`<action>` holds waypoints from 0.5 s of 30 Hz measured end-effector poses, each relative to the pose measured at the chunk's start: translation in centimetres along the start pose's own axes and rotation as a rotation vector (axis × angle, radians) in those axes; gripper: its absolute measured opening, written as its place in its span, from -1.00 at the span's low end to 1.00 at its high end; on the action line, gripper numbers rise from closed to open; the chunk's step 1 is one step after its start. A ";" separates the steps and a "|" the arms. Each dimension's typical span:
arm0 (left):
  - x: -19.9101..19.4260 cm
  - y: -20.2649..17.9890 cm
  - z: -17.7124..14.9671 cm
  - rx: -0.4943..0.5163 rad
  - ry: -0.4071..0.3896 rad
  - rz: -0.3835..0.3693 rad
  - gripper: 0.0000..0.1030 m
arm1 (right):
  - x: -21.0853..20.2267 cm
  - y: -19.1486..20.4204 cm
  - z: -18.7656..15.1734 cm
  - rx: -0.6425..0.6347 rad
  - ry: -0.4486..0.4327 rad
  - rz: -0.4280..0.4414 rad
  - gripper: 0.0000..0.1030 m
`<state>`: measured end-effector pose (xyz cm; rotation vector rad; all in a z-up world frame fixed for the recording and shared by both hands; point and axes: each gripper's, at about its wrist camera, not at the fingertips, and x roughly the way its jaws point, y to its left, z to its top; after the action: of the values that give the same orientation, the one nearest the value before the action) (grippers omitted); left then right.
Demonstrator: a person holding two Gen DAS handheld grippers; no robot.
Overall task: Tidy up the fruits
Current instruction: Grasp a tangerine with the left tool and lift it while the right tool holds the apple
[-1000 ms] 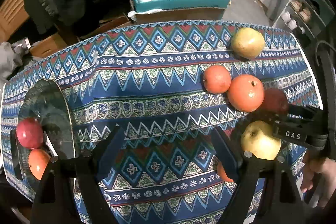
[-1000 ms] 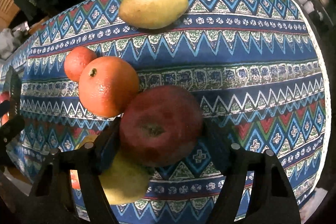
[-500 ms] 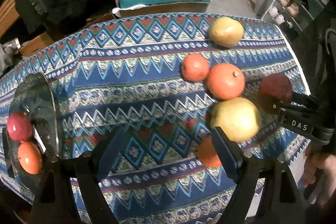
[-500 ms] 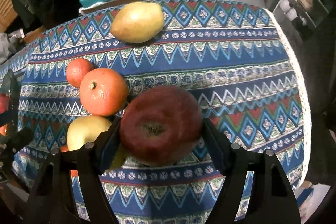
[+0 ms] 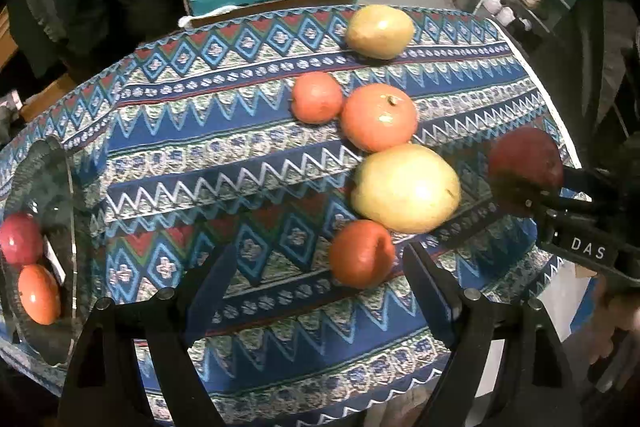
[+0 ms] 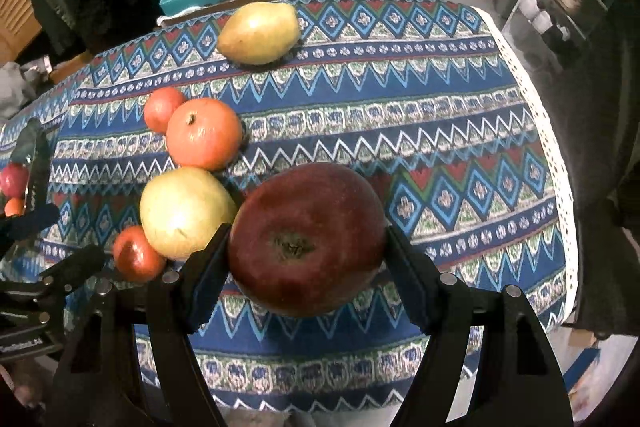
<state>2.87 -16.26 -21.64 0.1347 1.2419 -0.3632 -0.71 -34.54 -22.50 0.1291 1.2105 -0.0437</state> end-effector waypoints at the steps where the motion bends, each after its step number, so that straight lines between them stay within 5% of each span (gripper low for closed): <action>1: 0.2 -0.2 -0.1 0.003 0.002 -0.009 0.67 | -0.2 -0.1 -0.3 0.003 -0.002 0.000 0.45; 15: 3.3 -2.0 -0.8 0.015 0.049 -0.017 0.64 | -0.7 -1.2 -1.0 0.034 -0.009 0.024 0.45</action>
<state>2.34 -18.54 -24.79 0.1461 1.2898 -0.3861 -2.02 -35.58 -22.31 0.1727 1.1998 -0.0437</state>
